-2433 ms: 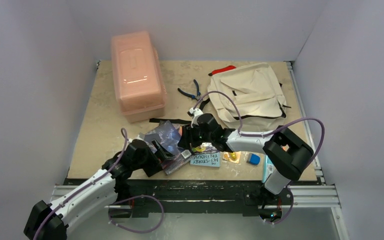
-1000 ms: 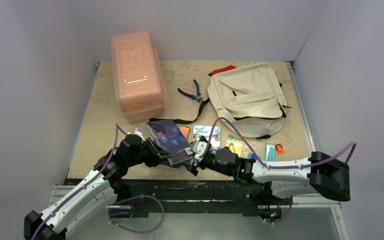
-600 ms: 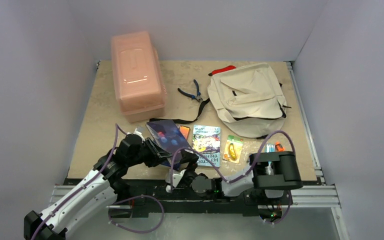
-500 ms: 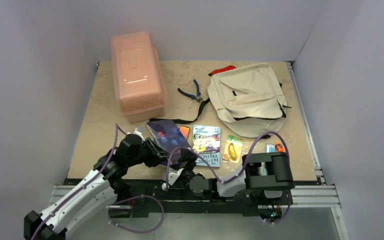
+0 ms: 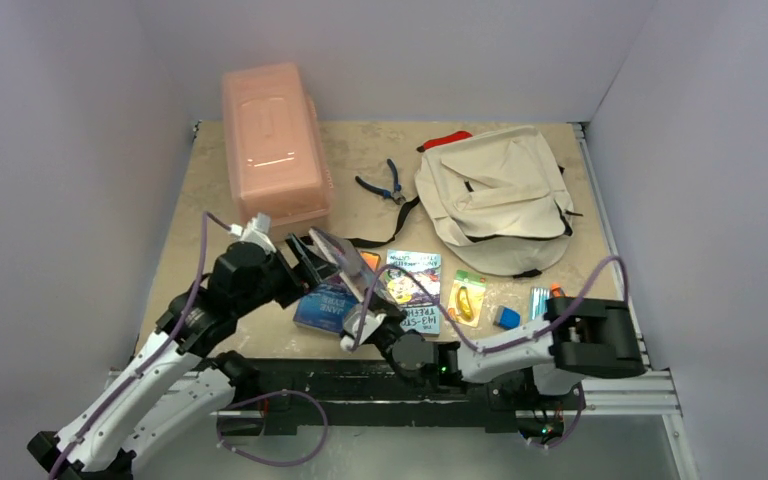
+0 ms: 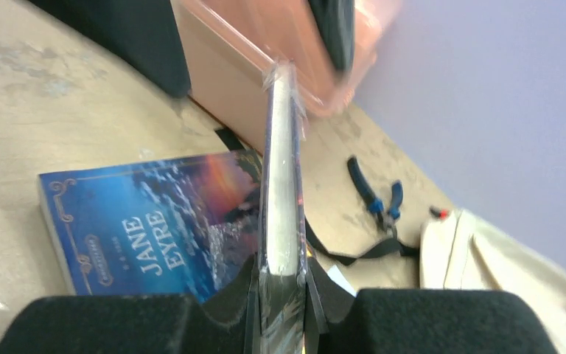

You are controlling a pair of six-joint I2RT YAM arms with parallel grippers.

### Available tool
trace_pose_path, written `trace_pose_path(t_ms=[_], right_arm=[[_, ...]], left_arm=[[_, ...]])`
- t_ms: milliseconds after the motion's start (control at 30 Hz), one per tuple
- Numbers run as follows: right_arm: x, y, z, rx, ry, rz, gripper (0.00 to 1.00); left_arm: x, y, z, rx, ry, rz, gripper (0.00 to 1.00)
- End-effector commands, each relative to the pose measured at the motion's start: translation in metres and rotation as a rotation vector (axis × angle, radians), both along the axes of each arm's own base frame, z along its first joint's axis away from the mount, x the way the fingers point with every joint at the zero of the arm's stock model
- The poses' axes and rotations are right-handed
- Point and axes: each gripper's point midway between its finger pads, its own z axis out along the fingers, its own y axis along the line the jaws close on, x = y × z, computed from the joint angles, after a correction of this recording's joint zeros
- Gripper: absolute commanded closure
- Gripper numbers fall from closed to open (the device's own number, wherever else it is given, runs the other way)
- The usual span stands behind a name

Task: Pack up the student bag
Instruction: Pick up the book from the center of the board.

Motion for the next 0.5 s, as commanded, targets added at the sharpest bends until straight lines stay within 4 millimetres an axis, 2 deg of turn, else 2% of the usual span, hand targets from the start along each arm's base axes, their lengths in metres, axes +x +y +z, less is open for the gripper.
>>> trace_pose_path(t_ms=[0,100,133,200,300,367,467], right_arm=[[0.028,-0.024,0.043,0.252,0.219,-0.126,1.0],[0.044,-0.063,0.075,0.409,0.283,-0.169,1.0],[0.047,-0.077,0.087,0.479,0.307,-0.176,1.0],[0.053,-0.113,0.125,0.657,0.333,-0.193,1.0],[0.069,-0.166,0.156,0.811,0.34,-0.31,1.0],[0.08,-0.2,0.16,0.795,0.321,-0.473,1.0],[0.089,-0.253,0.161,0.719,0.259,-0.783,1.0]], left_arm=[[0.026,0.042,0.071,0.245,-0.337,0.054,0.13],[0.039,0.05,0.107,0.271,-0.499,0.093,0.1],[0.043,0.048,0.114,0.272,-0.551,0.091,0.1],[0.054,0.037,0.122,0.249,-0.626,0.073,0.1],[0.065,-0.003,0.12,0.199,-0.708,-0.069,0.1],[0.074,-0.033,0.113,0.216,-0.763,-0.176,0.11],[0.078,-0.092,0.105,0.344,-0.9,-0.391,0.11]])
